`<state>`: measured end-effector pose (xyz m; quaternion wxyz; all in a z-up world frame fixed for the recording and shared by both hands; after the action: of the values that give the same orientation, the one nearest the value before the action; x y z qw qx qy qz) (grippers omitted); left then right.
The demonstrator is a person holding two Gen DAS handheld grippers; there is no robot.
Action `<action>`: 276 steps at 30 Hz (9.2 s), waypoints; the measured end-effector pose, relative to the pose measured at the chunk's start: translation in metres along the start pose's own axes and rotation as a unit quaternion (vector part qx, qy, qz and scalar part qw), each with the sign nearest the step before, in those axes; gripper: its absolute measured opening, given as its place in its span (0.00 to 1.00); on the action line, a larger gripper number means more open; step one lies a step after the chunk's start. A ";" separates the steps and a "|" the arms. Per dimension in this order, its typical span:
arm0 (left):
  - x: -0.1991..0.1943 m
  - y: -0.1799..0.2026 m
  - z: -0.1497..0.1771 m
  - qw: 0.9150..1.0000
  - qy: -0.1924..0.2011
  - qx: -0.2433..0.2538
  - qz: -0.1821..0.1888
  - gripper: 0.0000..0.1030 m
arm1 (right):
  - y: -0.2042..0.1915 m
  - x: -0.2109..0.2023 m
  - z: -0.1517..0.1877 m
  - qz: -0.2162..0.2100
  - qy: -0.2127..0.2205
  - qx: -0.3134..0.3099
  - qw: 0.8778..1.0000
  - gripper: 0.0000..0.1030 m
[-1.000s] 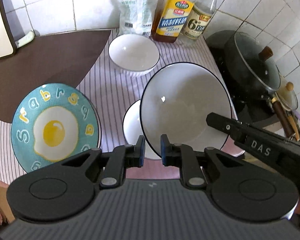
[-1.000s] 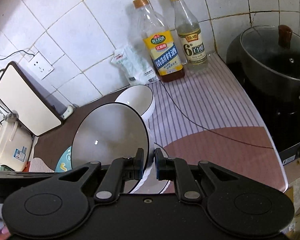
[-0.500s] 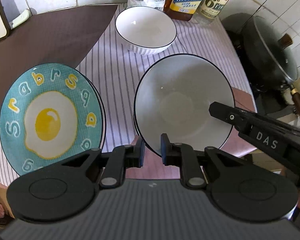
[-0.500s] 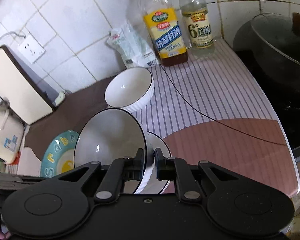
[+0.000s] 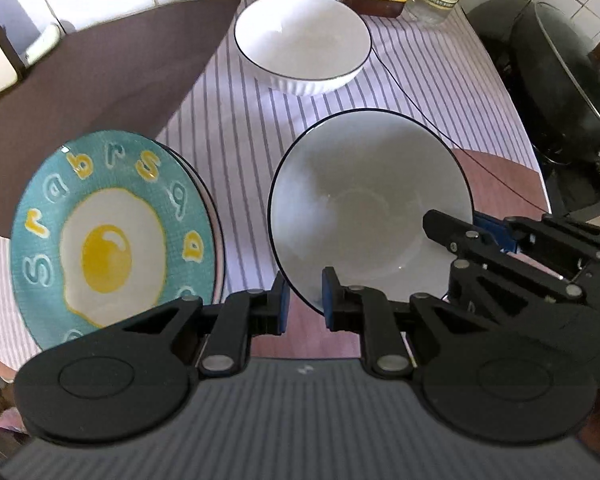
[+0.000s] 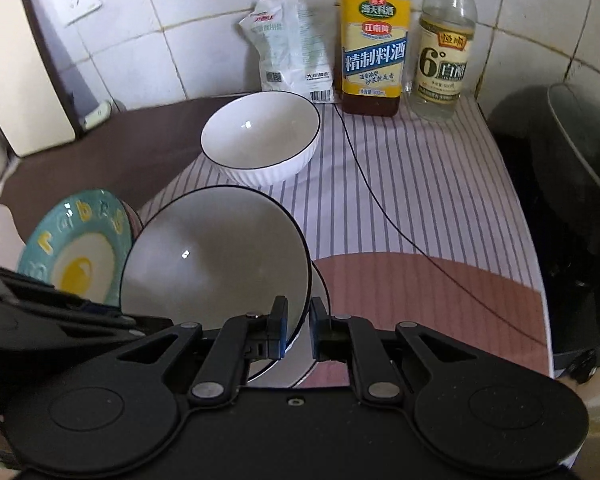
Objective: Organize plates and bowls
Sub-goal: 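Carry the second bowl and lower it into the first bowl, open right tool, then grasp the rim of the third white bowl with the left tool, then carry the third bowl and lower it into the bowl stack, open left tool, then grasp the bowl stack rim with the left tool while the right tool supports its base, then carry the bowl stack onto the egg plate and open both tools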
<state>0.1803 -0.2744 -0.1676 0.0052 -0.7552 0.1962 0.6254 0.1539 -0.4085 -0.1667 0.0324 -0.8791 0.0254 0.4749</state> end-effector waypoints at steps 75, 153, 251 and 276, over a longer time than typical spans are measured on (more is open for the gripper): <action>0.038 -0.047 -0.128 0.988 0.109 -0.107 -0.006 0.15 | 0.047 0.131 -0.129 -0.175 -0.048 -0.011 0.983 0.18; -0.015 0.018 0.030 0.995 0.061 -0.075 0.011 0.25 | 0.010 -0.027 -0.002 -0.057 0.050 -0.056 0.996 0.15; 0.028 -0.013 0.006 0.986 0.149 -0.063 0.038 0.27 | -0.006 0.054 0.100 -0.137 0.245 -0.115 0.953 0.92; 0.019 -0.005 0.015 0.986 0.166 -0.005 0.016 0.28 | -0.013 0.052 0.100 -0.123 0.279 -0.141 0.942 0.92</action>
<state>0.1706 -0.2712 -0.1902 -0.0413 -0.8454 0.2039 0.4920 0.0999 -0.3878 -0.2649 -0.0421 -0.9681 -0.1421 0.2018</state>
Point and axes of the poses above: each gripper's, at about its wrist camera, not at the fingertips, and x roughly the way its jaws point, y to its right, z to its underside, the point moved 2 cm from there along x, roughly the way its jaws point, and after that the axes turned 6 degrees about z, right-handed, at the moved point
